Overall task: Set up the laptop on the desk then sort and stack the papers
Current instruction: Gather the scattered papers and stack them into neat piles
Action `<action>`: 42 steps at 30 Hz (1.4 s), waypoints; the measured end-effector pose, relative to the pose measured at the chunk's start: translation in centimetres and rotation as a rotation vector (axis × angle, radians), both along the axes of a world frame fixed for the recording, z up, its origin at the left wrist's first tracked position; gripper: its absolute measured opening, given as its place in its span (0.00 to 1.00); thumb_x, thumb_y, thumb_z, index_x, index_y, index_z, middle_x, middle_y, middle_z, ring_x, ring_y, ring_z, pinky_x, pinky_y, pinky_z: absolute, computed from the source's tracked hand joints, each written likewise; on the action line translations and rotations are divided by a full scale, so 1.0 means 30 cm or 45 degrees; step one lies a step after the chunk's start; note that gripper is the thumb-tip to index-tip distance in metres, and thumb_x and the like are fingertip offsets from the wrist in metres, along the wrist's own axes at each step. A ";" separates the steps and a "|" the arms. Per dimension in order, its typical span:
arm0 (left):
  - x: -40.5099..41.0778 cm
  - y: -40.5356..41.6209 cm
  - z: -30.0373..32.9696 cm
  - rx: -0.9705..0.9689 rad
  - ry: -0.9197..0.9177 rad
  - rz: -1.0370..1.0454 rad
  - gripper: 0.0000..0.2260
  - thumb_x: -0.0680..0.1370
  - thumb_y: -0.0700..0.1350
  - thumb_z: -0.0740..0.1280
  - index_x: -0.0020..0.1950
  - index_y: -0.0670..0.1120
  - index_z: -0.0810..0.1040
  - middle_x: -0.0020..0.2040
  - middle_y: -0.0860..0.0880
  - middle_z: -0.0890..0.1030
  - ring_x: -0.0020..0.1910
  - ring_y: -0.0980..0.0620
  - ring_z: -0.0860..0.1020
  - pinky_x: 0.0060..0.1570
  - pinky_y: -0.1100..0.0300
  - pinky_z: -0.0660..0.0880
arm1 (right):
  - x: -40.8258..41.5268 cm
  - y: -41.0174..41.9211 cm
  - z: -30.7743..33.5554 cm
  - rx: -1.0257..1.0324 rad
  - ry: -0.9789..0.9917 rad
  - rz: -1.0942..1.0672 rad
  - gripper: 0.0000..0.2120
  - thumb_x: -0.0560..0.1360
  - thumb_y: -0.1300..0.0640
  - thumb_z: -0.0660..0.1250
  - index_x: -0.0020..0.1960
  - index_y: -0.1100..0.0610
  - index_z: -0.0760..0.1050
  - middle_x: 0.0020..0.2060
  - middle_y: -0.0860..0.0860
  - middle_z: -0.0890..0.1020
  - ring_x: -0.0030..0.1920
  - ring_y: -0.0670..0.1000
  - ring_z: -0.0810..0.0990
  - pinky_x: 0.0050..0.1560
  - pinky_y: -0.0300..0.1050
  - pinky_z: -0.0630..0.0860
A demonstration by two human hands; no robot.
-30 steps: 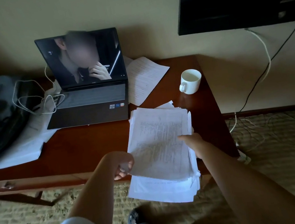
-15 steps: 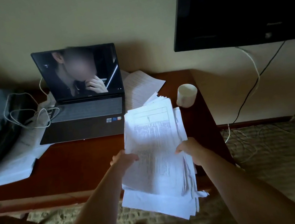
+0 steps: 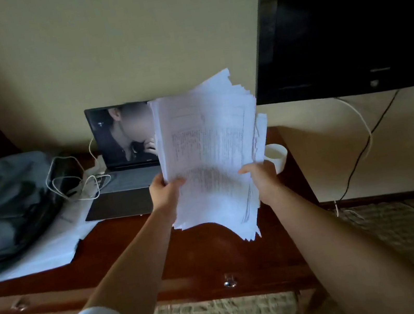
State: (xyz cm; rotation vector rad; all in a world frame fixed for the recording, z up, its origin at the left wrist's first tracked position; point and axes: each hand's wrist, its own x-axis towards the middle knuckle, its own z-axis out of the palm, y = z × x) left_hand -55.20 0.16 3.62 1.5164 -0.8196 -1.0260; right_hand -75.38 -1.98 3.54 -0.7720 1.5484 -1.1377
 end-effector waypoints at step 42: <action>0.048 -0.179 0.148 -0.374 0.095 0.117 0.14 0.77 0.52 0.66 0.51 0.42 0.75 0.41 0.47 0.76 0.39 0.51 0.76 0.42 0.56 0.75 | 0.147 -0.068 -0.011 -0.357 0.382 -0.126 0.24 0.75 0.67 0.56 0.67 0.50 0.67 0.38 0.39 0.72 0.41 0.49 0.73 0.46 0.45 0.70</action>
